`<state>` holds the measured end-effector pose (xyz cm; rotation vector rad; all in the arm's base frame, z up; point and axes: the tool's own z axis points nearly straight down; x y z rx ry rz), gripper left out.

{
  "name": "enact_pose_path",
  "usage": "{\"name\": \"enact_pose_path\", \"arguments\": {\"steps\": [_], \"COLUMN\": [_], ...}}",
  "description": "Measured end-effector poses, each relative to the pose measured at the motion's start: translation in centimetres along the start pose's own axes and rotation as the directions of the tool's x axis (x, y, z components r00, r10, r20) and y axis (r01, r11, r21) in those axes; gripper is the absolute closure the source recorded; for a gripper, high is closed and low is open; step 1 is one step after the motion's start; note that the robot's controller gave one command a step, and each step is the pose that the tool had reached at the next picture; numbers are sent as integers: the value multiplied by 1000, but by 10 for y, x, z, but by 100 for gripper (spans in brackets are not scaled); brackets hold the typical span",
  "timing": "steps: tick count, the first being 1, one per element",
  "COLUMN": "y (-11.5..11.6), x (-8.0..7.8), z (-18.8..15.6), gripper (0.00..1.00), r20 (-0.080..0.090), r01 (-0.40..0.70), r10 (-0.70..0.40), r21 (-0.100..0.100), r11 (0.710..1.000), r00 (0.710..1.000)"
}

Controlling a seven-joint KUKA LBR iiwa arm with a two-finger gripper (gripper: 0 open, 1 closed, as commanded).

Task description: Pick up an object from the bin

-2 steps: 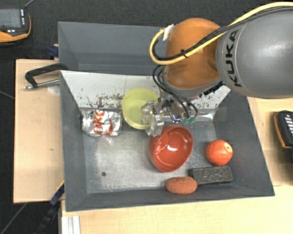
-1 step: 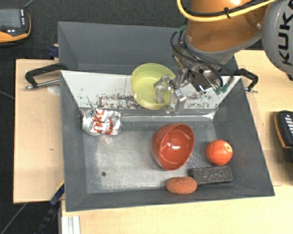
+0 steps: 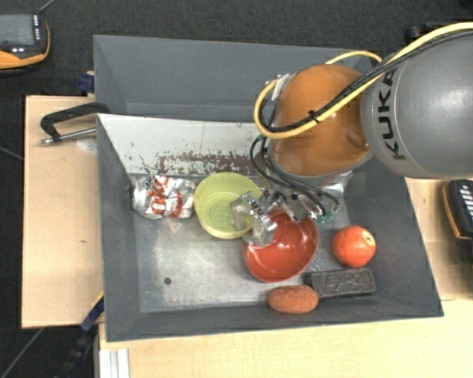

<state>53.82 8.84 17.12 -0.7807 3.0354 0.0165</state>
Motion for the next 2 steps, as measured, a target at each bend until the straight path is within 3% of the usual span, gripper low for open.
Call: {"name": "enact_pose_path", "arguments": {"steps": [1, 2], "y": [47, 41], "x": [-3, 12], "z": [-3, -83], "gripper": [100, 100], "r20": [1, 12], "r01": [-156, 325], "r10": [156, -325], "r21": [-2, 4], "r11": [988, 946], "r00": [988, 946]}}
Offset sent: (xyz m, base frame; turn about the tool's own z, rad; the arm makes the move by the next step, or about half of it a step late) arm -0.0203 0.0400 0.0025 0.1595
